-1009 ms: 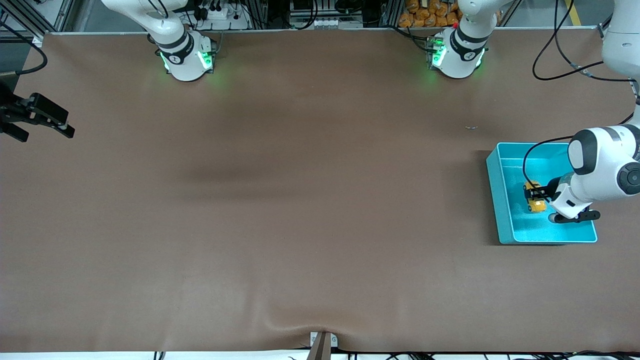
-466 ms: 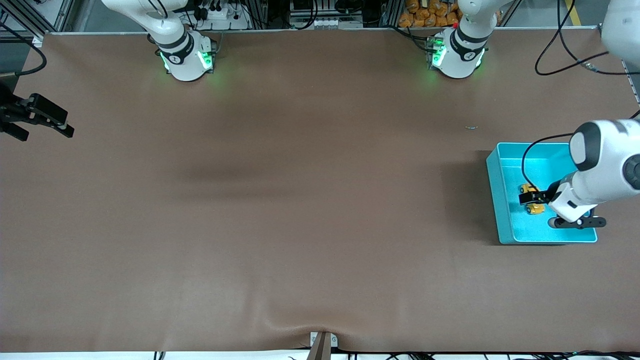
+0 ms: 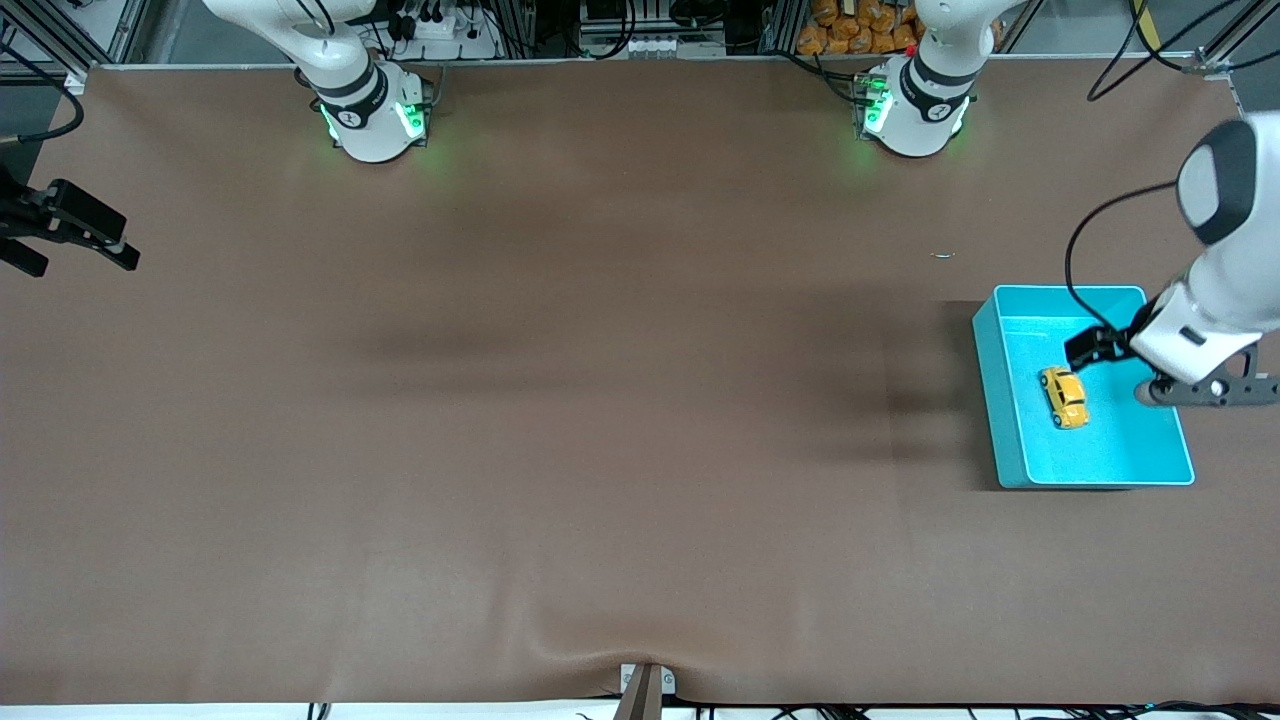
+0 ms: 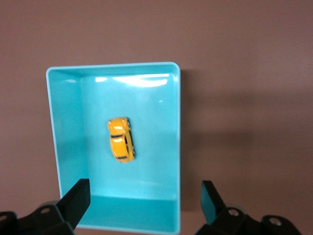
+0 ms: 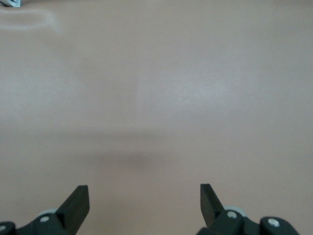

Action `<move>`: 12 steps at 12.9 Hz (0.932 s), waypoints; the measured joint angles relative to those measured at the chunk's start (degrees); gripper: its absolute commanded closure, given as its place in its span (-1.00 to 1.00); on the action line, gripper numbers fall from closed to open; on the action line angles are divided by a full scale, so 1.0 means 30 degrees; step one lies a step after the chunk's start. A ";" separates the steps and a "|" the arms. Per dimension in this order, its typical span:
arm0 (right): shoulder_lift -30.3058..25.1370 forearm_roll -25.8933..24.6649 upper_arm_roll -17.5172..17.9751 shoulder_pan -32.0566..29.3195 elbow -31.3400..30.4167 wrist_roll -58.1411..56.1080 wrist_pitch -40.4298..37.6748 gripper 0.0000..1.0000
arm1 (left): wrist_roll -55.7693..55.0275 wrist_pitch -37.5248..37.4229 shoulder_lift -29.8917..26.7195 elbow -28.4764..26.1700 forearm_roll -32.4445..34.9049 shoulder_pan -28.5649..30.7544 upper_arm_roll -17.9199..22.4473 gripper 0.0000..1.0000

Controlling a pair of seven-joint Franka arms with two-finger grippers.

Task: Wind and store yellow beetle car

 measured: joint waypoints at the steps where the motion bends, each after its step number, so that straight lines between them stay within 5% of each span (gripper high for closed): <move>1: -0.0005 0.0000 -0.0006 -0.0023 -0.0001 0.0000 0.0000 -1.00 | 0.0000 -0.1093 -0.0433 0.0460 -0.0558 -0.1359 0.1228 -1.00; 3: -0.0007 0.0001 -0.0015 -0.0130 -0.0010 0.0001 0.0000 -1.00 | 0.0157 -0.2709 -0.1199 0.1282 -0.1720 -0.4628 0.4344 -1.00; 5: -0.0007 0.0001 -0.0022 -0.0279 -0.0023 0.0000 0.0000 -1.00 | 0.0495 -0.4412 -0.1857 0.2228 -0.2394 -0.6457 0.6071 -1.00; 12: -0.0012 0.0002 -0.0022 -0.0691 -0.0282 -0.0001 -0.0007 -1.00 | 0.0533 -0.6841 -0.2133 0.4950 -0.3017 -0.9055 0.7954 -1.00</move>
